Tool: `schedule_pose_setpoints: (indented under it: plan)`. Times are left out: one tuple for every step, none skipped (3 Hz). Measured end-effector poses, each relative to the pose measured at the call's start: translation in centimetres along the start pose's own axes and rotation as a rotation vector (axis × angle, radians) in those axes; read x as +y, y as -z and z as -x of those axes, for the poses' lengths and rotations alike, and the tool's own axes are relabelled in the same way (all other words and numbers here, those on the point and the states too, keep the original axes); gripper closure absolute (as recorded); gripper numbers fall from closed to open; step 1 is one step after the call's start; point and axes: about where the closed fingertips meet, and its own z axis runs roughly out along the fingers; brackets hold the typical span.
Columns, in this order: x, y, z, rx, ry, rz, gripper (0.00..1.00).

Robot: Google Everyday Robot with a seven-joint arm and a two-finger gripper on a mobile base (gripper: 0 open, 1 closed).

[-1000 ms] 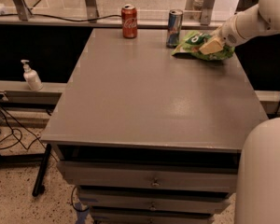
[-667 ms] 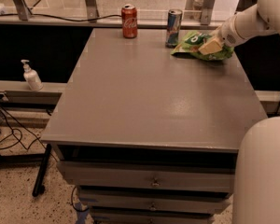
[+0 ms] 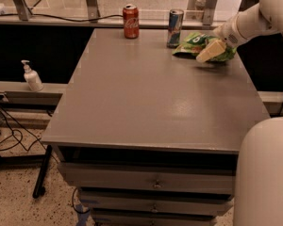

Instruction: Move green rice chip bag near redbull can

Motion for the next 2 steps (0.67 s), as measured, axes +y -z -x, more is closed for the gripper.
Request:
schedule_pose_setpoints:
  plan:
    - [0.1, 0.8, 0.2, -0.009, 0.011, 0.002, 0.00]
    - [0.1, 3.3, 0.5, -0.033, 0.036, -0.027, 0.00]
